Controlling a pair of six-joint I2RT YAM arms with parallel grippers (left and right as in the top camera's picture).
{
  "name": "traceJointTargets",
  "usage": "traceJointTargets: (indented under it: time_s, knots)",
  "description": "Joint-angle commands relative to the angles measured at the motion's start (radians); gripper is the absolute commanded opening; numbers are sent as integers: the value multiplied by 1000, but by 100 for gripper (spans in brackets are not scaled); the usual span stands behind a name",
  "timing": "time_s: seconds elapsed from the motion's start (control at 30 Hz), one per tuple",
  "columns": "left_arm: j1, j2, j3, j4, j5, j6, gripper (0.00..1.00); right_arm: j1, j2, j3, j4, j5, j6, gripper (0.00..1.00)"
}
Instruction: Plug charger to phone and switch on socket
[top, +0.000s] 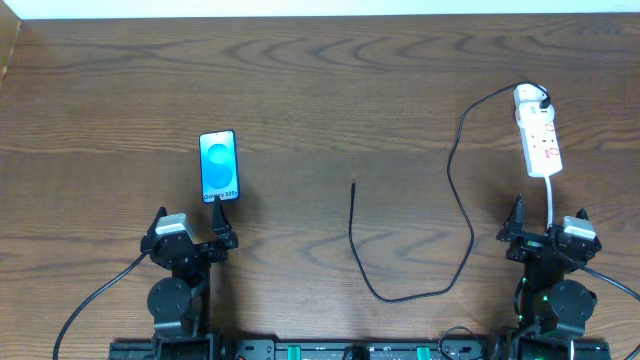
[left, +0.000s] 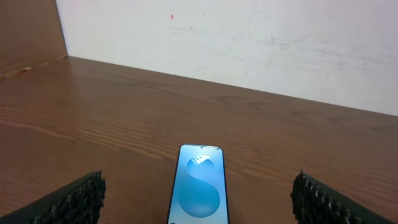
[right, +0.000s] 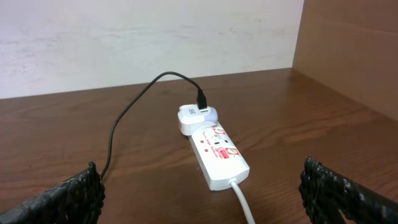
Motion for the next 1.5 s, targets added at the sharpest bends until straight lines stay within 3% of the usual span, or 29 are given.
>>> traceJointTargets:
  time_s: [0.0, 0.67, 1.0, 1.47]
  knots:
    - [4, -6, -18, -41, -13, 14, 95, 6, 2, -1, -5, -6, -11, 99]
    - [4, -6, -14, -34, -12, 14, 95, 6, 2, -1, -5, -6, -11, 99]
    - [4, -2, 79, -51, -10, 48, 96, 6, 2, -1, -5, -6, -11, 99]
    - [4, 277, 388, -159, -13, 74, 96, 6, 2, -1, -5, -6, -11, 99]
